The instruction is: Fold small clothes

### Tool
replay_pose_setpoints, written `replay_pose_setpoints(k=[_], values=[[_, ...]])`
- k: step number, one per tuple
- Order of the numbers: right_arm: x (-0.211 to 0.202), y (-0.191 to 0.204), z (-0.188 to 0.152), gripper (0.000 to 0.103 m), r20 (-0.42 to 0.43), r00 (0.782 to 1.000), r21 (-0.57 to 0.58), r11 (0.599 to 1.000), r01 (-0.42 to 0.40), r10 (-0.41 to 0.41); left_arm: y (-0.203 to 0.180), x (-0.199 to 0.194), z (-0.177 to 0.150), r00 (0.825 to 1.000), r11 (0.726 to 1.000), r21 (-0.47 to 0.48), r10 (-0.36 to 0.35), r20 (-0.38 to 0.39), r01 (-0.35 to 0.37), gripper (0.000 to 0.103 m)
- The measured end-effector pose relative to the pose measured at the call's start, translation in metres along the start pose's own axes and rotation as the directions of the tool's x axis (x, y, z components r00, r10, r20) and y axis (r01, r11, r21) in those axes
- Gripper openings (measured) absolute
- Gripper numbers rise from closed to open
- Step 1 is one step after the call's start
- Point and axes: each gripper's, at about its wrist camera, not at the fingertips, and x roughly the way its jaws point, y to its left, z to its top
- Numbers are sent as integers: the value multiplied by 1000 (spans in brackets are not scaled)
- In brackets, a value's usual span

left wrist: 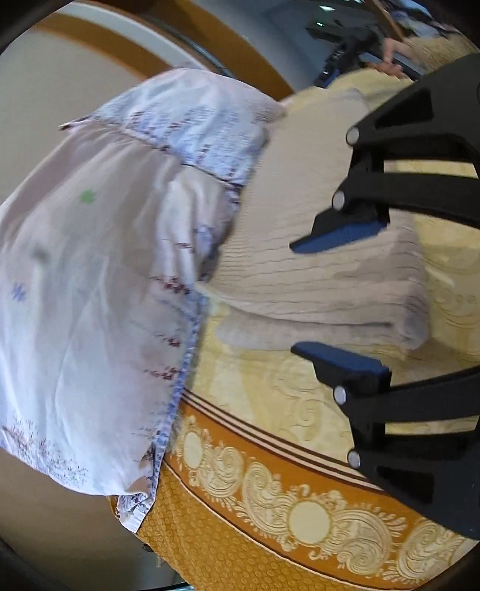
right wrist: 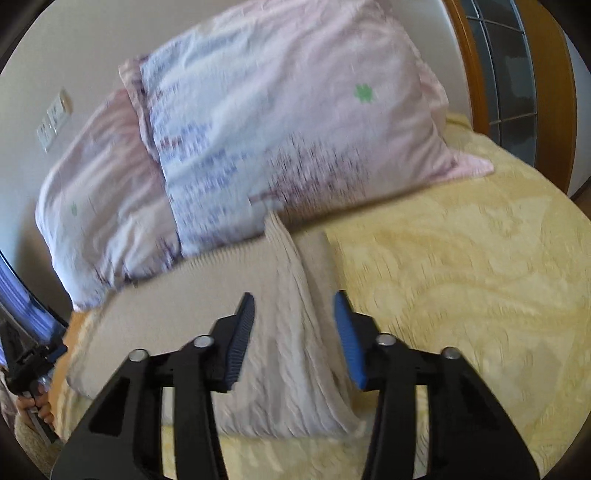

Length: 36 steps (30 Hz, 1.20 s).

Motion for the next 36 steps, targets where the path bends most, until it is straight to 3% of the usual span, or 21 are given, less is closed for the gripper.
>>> replay_pose_setpoints(k=[8,11,13,15,16,24,28,36], values=[[12,-3,-16,38,-71,997,-22,1000,-5,4,-1,15,-17,999,1000,-5,5,-52,-5,43],[15,0,-19,35,-77,997,-48,999,-1,-3,-3,23,-19,997,1000,-7,7,-75,-8,34],[17,2,-20,29,-76,997,-62,998,3,-8,-2,26,-21,996,1000,-7,20,-84,-21,27],[18,2,-20,15,-77,997,-72,997,2,-7,0,29,-21,996,1000,-19,17,-91,-19,11],[18,3,-21,15,-71,997,-82,997,3,-9,3,29,-21,996,999,-36,10,-93,-14,10],[-7,16,-18,11,20,1000,-109,994,-7,9,5,6,-21,997,998,-47,-49,-52,47,7],[-15,20,-22,11,20,1000,-115,993,-8,11,7,-7,-26,996,996,-48,-72,-49,70,7],[-9,6,-48,11,-40,992,-77,990,115,-118,25,4,-40,993,995,-84,-58,-102,50,7]])
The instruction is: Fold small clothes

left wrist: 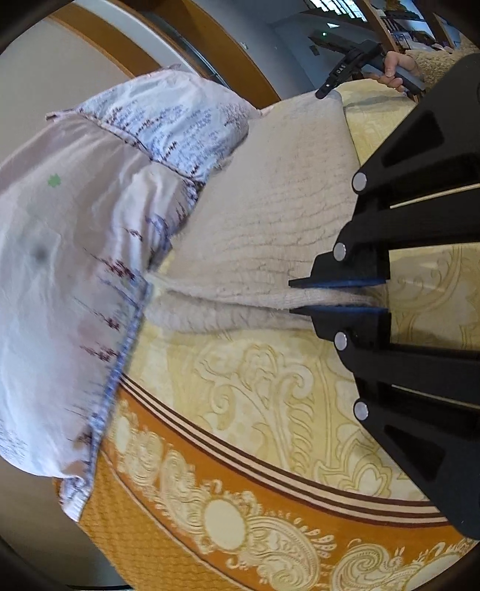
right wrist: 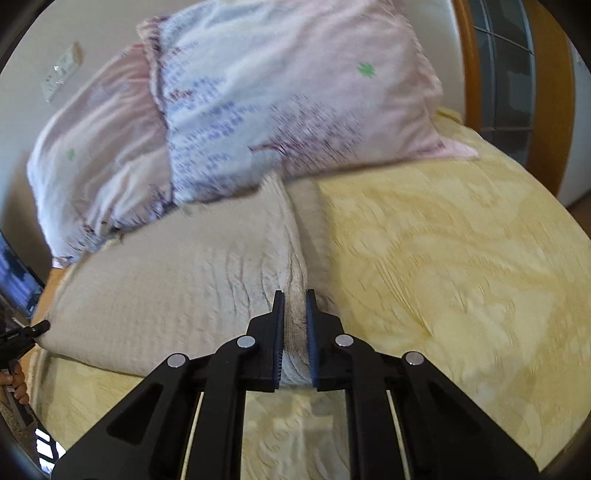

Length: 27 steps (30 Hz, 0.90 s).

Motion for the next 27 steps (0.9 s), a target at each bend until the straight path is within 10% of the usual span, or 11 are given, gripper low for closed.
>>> replay_pose_setpoints(k=[10,17,27], values=[[15,1,2,19,-45,998,20,999,34,-33,0,-5,-4,999,1000,8,14,33,-14,17],[-3,27,18,35,56,998,-47,999,-11,13,-24,-31,9,987,997,67,29,158,-40,47],[37,87,16,38,-41,998,-217,974,-63,55,-65,16,14,996,981,183,56,72,-68,58]])
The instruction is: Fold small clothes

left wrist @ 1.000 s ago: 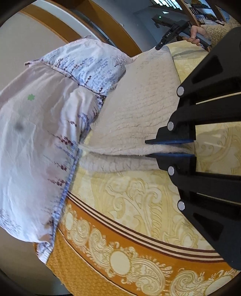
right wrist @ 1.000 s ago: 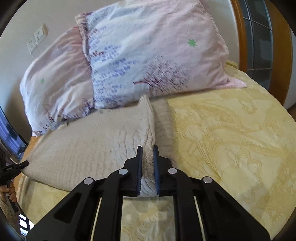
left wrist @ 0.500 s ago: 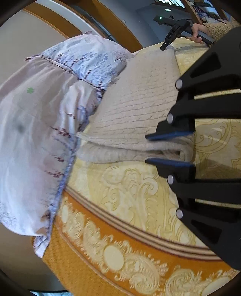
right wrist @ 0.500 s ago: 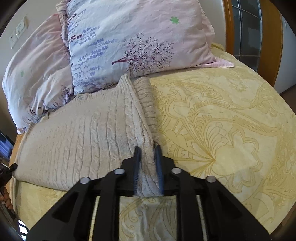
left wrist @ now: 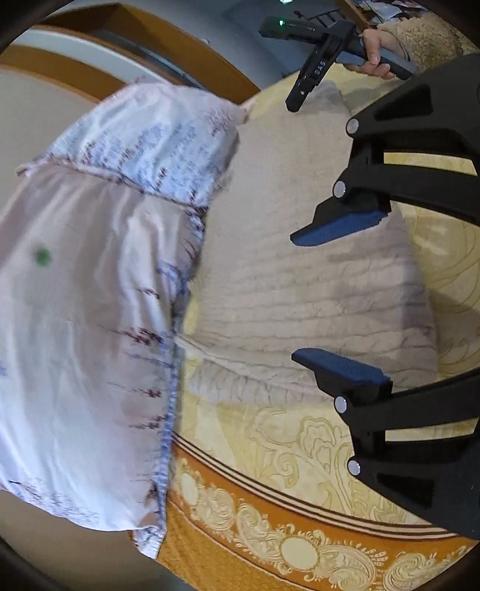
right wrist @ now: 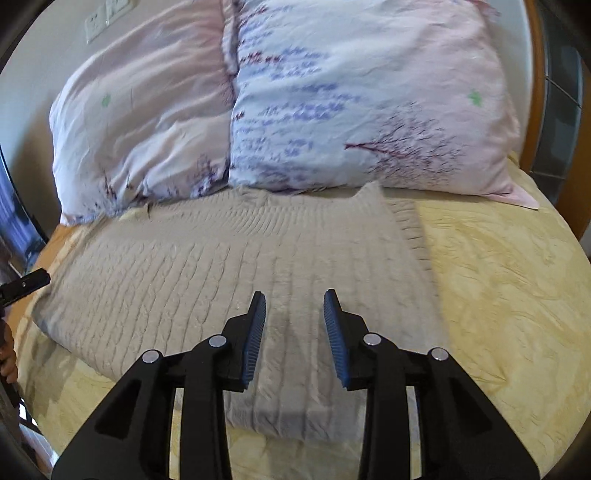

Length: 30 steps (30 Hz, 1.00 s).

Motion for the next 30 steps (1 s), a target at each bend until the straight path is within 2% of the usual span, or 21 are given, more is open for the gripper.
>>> replay_pose_setpoints(k=[1,3,7,9,12,15,20,24,28,30], values=[[6,-2,-3,38,-27,1000,4,1000,0,0,4,5,-2,1000,1000,-14,15,-18,-16,58],[7,-3,-6,39,-14,1000,0,1000,-7,7,14,15,-5,999,999,-44,12,-53,-14,57],[5,-2,-7,39,-13,1000,-10,1000,-9,9,18,12,-7,999,998,-62,-15,-47,12,58],[4,-4,-7,40,-10,1000,-2,1000,-19,18,25,4,-2,998,992,-116,-57,-14,55,58],[5,-6,-6,41,-5,999,13,999,-32,32,49,-3,10,996,968,-234,-82,37,89,62],[6,-5,-6,42,-3,999,16,999,-36,36,70,4,18,993,937,-330,-113,14,111,62],[5,-6,-7,42,-4,999,18,999,-41,41,87,24,20,983,888,-437,-178,-35,145,61],[4,-6,-8,42,-4,999,22,999,-44,44,90,36,19,979,874,-462,-196,-53,150,60],[4,-6,-8,42,-2,999,26,999,-47,47,87,39,20,982,878,-457,-184,-47,143,59],[4,-6,-8,43,-1,999,33,998,-52,52,87,41,20,982,874,-465,-183,-47,140,52]])
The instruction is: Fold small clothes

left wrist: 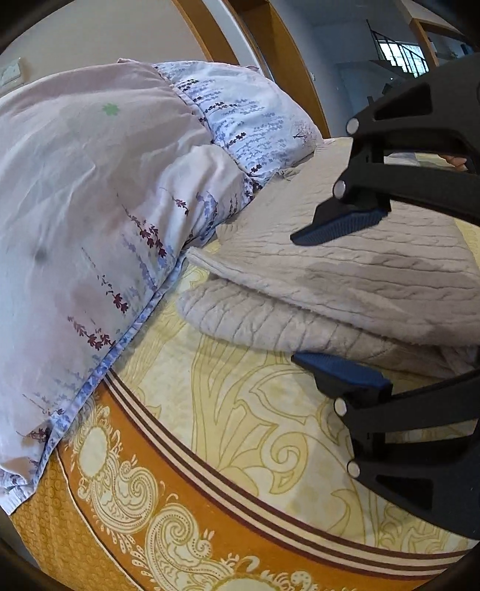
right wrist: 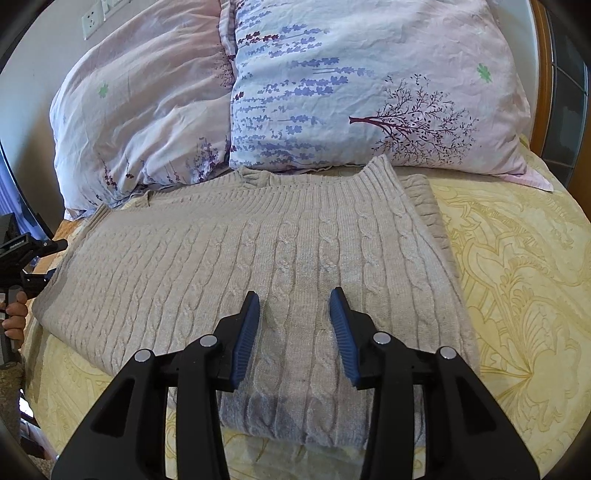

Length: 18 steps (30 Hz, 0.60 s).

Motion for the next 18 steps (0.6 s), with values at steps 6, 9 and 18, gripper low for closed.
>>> replay_pose_setpoints(k=[6,9,18], values=[[0,4,0,57,0,1000,6,999,-31,31,-1,7,-2,1000,1000,-16,-4,-6,4,41],[-1,6,0,63,5,999,11,999,-44,44,-3,11,-3,1000,1000,-24,-3,-24,3,24],[-17,-11,-1,63,42,994,117,987,-110,106,-32,-1,-2,996,996,-17,-86,28,87,14]])
